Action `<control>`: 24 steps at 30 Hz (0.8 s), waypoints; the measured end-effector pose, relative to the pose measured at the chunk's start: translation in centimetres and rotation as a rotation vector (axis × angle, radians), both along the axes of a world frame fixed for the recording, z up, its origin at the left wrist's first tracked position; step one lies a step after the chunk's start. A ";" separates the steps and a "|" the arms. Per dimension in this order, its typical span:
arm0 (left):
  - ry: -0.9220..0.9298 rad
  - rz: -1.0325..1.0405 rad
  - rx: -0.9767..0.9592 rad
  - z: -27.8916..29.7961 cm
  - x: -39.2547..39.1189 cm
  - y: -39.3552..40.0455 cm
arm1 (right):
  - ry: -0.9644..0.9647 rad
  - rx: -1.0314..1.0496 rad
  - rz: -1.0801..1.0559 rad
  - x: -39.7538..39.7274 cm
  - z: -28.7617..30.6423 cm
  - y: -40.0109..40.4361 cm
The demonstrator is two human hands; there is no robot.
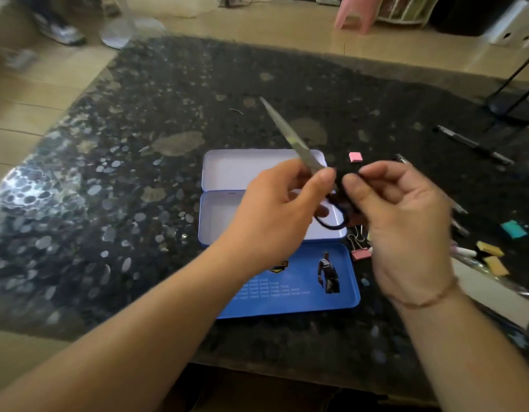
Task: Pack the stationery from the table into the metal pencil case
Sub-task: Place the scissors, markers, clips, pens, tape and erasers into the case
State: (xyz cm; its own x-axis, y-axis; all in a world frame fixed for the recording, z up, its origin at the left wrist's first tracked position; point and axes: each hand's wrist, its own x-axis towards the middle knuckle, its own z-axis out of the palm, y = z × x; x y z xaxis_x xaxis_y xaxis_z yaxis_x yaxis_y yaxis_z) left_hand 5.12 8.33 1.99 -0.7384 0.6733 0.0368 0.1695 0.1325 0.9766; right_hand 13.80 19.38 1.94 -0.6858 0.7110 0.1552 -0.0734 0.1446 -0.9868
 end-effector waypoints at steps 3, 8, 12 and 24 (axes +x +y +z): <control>-0.015 0.021 -0.006 0.1 -1.2 -1.1 | -0.090 0.137 0.114 -0.6 -0.3 -1.1; 0.294 -0.204 -0.318 0.3 -3.5 -3.7 | -0.083 0.147 0.080 -1.1 0.0 -0.3; 0.244 -0.282 -0.386 0.7 -3.9 -4.5 | -0.088 0.051 0.131 -1.5 -0.2 0.8; 0.423 -0.094 -0.583 -0.2 -8.1 -8.2 | -0.599 0.503 -0.234 4.0 -1.6 9.3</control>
